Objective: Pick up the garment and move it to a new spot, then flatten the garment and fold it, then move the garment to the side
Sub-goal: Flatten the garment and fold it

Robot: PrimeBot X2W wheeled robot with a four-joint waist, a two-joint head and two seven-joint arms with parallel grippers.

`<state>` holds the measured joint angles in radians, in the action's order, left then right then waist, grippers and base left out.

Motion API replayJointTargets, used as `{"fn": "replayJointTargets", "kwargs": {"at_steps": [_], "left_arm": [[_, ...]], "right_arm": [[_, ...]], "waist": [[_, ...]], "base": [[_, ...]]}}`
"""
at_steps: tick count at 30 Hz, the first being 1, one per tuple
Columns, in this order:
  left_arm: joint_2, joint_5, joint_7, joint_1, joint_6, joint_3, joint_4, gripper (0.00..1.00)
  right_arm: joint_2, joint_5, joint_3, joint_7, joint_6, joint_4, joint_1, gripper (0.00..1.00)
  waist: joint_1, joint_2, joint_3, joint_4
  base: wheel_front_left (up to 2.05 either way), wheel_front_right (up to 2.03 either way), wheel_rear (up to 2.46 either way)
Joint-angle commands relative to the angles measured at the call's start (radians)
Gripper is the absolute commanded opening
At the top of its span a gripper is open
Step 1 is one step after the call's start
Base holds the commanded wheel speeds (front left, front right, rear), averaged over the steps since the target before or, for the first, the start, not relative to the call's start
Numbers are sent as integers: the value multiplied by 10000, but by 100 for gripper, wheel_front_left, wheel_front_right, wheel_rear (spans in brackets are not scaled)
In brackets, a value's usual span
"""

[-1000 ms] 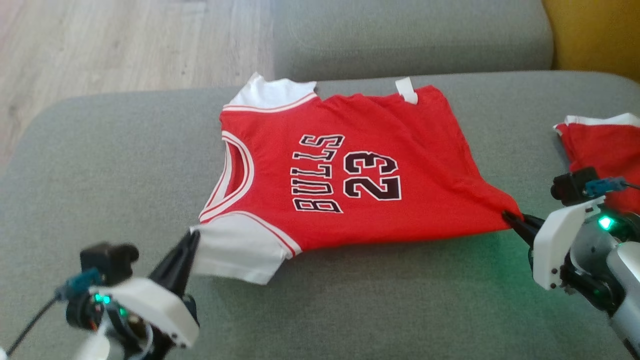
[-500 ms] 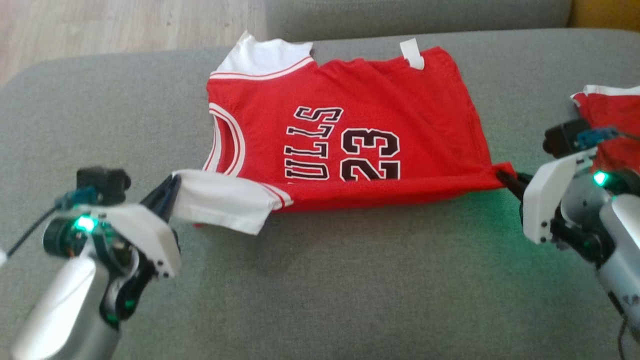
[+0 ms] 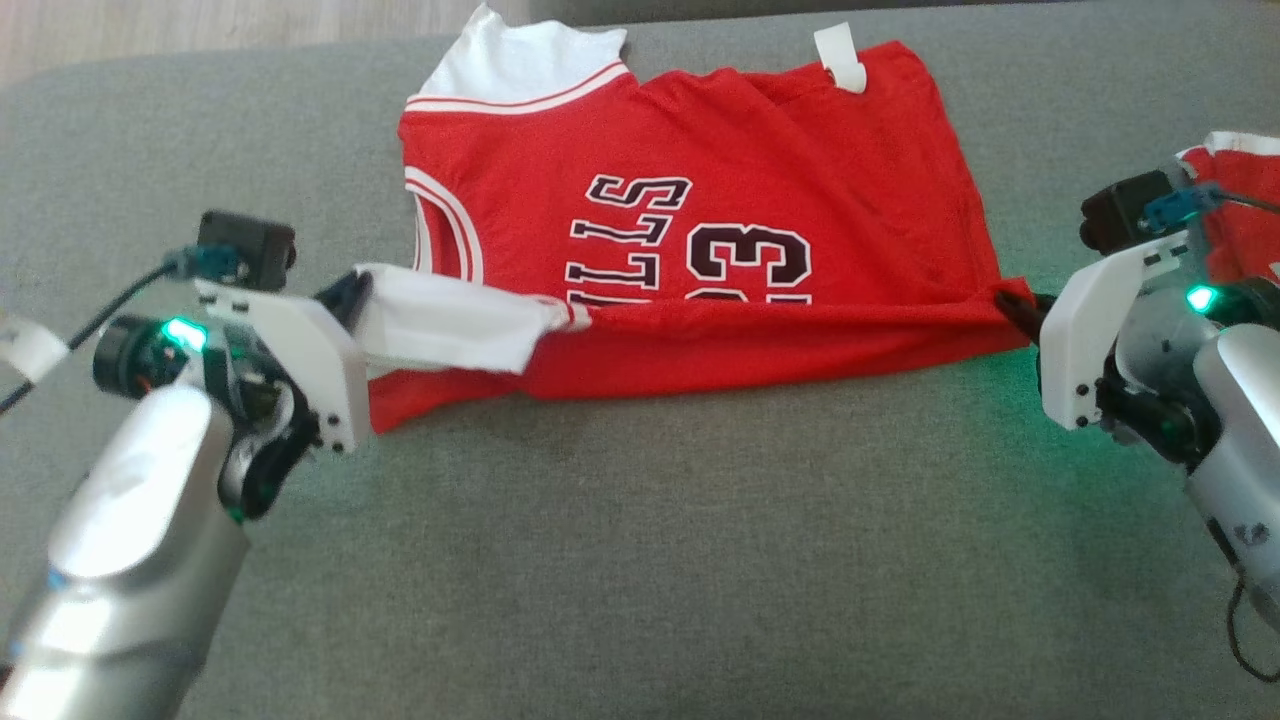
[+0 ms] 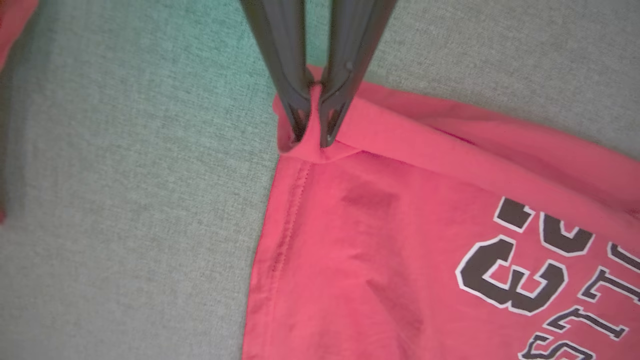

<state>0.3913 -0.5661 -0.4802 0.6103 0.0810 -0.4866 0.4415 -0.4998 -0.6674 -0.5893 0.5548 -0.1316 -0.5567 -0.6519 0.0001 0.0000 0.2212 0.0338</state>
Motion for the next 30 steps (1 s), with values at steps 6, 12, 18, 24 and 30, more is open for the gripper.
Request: {"fn": "replayJointTargets", "kwargs": {"at_steps": [6,12,18,24,30], "left_arm": [[-152,413,1066,1859,-424,615,829,100],[-911,278,4042,2672,-959,1507,1594,100],[-1298,-13,6607,2293,-819,2110,1659,100],[-1346,281,7310,1294,-842,2168,942,100],[-1472,1050,7413,-424,-1216,2274,-566,100]], "right_arm": [[245,515,270,-1120,9,-529,-1049,100],[772,1236,1127,-3356,9,-1408,-1704,100],[1106,2049,2183,-5922,9,-1741,-1440,100],[1421,2838,3309,-7495,9,-1408,-623,100],[2214,3997,4502,-7979,9,-272,825,100]], "waist": [[-1,0,361,-88],[-1,0,365,-97],[-1,0,-144,24],[-1,0,-672,168],[-1,0,-1165,194]], "base": [[0,0,0],[0,0,0],[0,0,0],[0,0,0],[0,0,0]]}}
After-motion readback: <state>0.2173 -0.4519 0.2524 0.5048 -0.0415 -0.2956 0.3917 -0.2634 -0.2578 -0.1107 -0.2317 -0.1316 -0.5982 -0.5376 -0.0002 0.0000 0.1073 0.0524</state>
